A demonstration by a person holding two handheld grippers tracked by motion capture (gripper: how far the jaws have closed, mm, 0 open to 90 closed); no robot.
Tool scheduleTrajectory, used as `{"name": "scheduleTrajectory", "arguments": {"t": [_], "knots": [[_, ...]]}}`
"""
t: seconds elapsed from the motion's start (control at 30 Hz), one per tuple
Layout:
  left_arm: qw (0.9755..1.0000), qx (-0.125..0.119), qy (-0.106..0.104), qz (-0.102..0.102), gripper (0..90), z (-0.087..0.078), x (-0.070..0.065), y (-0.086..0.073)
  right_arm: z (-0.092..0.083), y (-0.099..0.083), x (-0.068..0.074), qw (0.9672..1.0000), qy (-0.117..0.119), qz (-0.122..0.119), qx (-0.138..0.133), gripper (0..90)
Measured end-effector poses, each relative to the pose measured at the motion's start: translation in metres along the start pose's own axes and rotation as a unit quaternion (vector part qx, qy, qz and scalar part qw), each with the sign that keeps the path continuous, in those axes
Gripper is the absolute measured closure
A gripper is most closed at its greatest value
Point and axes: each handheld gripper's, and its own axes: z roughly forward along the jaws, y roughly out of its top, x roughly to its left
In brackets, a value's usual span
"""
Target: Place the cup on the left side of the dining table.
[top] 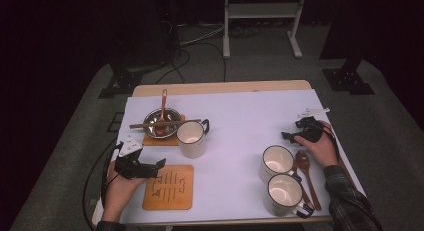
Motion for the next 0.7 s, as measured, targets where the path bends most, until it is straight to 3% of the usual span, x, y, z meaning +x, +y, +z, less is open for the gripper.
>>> {"name": "scheduleTrajectory", "arguments": {"t": [0.17, 0.37, 0.53, 0.7], "knots": [[0.9994, 0.014, 0.028, -0.014, 0.0, -0.006, 0.001, -0.009, 0.000, 0.000, 0.000, 1.0000, 0.000, 0.000, 0.000, 16.5], [0.9958, 0.035, 0.074, -0.039, 0.0, -0.012, 0.004, -0.022, 0.000, 0.000, 0.000, 1.0000, -0.001, -0.001, 0.000, 16.5], [0.9927, 0.054, 0.091, -0.057, 0.0, -0.016, 0.009, -0.036, 0.000, 0.000, 0.000, 1.0000, 0.000, 0.000, 0.000, 16.5], [0.9913, 0.064, 0.093, -0.068, 0.0, -0.018, 0.014, -0.045, 0.000, 0.000, 0.000, 1.0000, 0.000, 0.000, 0.001, 16.5]]}}
